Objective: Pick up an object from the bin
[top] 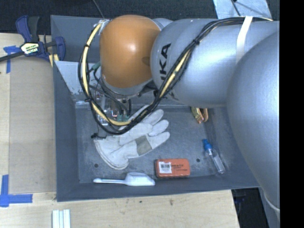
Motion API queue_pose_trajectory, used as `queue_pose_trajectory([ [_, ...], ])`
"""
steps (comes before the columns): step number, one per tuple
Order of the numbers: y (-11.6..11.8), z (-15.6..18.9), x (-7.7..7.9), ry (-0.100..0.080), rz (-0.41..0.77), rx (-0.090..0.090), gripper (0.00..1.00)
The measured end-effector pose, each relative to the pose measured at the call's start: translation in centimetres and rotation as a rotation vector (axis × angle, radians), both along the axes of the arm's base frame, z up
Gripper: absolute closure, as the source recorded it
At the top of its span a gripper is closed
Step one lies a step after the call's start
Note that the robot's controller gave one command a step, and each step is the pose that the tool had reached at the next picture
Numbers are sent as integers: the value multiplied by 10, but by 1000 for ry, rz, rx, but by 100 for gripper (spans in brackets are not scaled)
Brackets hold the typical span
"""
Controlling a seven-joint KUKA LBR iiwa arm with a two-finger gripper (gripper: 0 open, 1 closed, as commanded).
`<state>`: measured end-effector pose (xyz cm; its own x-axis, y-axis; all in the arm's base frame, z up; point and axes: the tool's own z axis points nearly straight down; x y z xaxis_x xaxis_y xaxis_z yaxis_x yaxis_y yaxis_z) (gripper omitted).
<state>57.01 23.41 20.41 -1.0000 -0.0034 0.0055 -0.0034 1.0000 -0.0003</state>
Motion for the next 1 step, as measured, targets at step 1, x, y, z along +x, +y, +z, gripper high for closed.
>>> queue_pose_trajectory([
  [1, -1, 5, 2, -8, -3, 2, 0],
])
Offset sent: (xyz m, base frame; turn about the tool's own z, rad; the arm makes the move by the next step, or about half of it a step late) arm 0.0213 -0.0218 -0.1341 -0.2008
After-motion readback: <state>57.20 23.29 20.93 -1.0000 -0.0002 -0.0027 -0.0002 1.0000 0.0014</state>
